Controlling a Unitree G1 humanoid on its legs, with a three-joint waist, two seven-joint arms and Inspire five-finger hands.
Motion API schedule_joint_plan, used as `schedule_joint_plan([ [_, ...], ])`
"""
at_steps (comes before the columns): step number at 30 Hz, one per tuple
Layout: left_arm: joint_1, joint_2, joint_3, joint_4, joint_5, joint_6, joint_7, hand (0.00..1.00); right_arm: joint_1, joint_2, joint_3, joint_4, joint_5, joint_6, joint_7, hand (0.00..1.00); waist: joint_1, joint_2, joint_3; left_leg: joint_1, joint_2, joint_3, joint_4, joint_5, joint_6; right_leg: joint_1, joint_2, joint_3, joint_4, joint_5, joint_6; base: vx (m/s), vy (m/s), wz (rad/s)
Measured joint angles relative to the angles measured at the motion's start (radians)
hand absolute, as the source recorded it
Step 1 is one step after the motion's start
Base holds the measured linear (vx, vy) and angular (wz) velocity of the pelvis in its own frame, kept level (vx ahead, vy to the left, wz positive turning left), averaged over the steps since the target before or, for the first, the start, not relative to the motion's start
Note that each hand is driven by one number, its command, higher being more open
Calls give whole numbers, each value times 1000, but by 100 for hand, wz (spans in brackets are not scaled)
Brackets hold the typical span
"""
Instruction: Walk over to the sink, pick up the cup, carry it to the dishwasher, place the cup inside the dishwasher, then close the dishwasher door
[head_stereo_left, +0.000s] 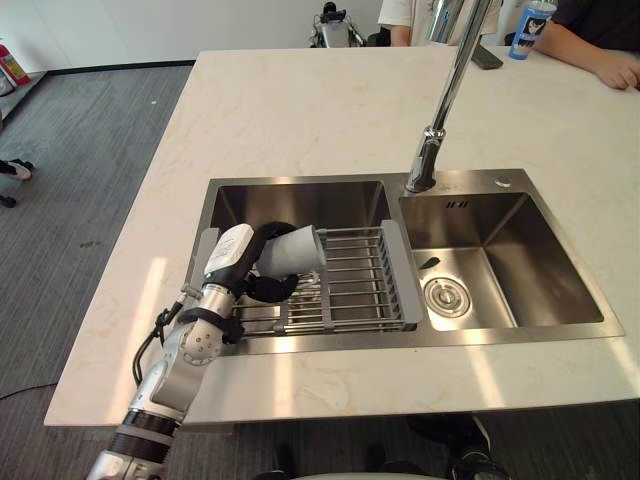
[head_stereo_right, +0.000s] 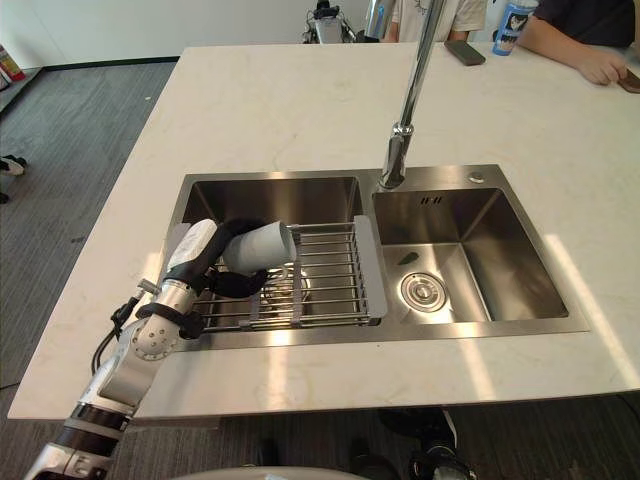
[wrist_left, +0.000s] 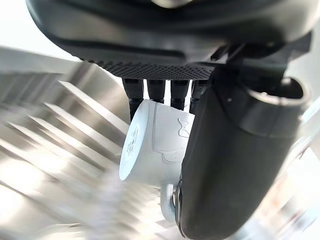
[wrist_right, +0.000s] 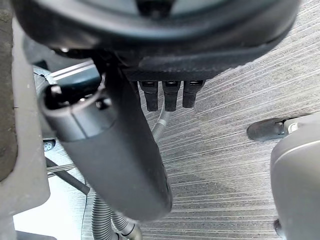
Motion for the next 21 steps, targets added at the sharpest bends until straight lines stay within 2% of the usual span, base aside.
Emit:
schedule_joint_plan([
  [1, 13, -26, 2, -24, -18, -1, 9, 30, 0, 0, 0, 1, 0, 0, 0, 90, 2, 0, 0, 2, 0, 2, 0, 0, 0, 0, 0, 2, 2, 0, 0, -43, 1, -13],
  [3, 71, -115, 4, -112, -158, -37, 47, 30, 2, 2, 0, 3, 0, 0, -2, 90, 11, 0, 0, 17, 5, 17, 0, -5, -2, 2, 5, 22, 11, 0, 0, -50, 3, -20],
  [5, 93, -156, 9, -147, -261, -57, 56, 30, 11, 2, -1, 3, 1, 0, -8, 90, 15, 0, 0, 26, 7, 22, 0, -6, -3, 6, 6, 29, 13, 0, 0, -49, 1, -14],
  [9, 157, -198, 18, -201, -461, -83, 65, 30, 24, 2, -1, 3, 8, 5, -23, 90, 23, 0, 0, 43, 9, 52, 0, -11, -2, 5, 9, 58, 19, 3, 5, -32, 9, -23],
  [12, 201, -219, 10, -208, -553, -84, 64, 30, 27, 12, -1, 1, 17, 10, -40, 90, 35, -8, 5, 51, 12, 93, 39, -39, -1, 4, 8, 98, 33, 7, 9, 8, 39, -40],
  [17, 229, -239, -53, -298, -602, -84, 59, 30, 34, 68, 0, -93, 15, 12, -66, 90, 66, -37, 33, 15, 48, 158, 204, -140, 7, -15, 8, 153, 90, 14, 23, -60, 34, -40],
  [19, 225, -250, -67, -338, -603, -84, 53, 30, 34, 80, 1, -138, 14, 13, -74, 90, 72, -46, 44, -12, 56, 166, 261, -168, 29, -49, 2, 93, 134, 17, 33, -149, -8, -24],
  [20, 222, -258, -68, -355, -602, -84, 55, 30, 29, 78, 0, -151, 13, 13, -78, 90, 77, -41, 42, -27, 59, 175, 270, -166, 40, -69, -2, 57, 136, 43, 73, -194, 12, -18],
  [21, 211, -273, -59, -366, -602, -91, 53, 30, 13, 78, 1, -168, 13, 13, -84, 90, 88, -35, 55, -34, 59, 186, 273, -155, 57, -120, -39, -15, 342, -56, 60, -163, 29, -6],
])
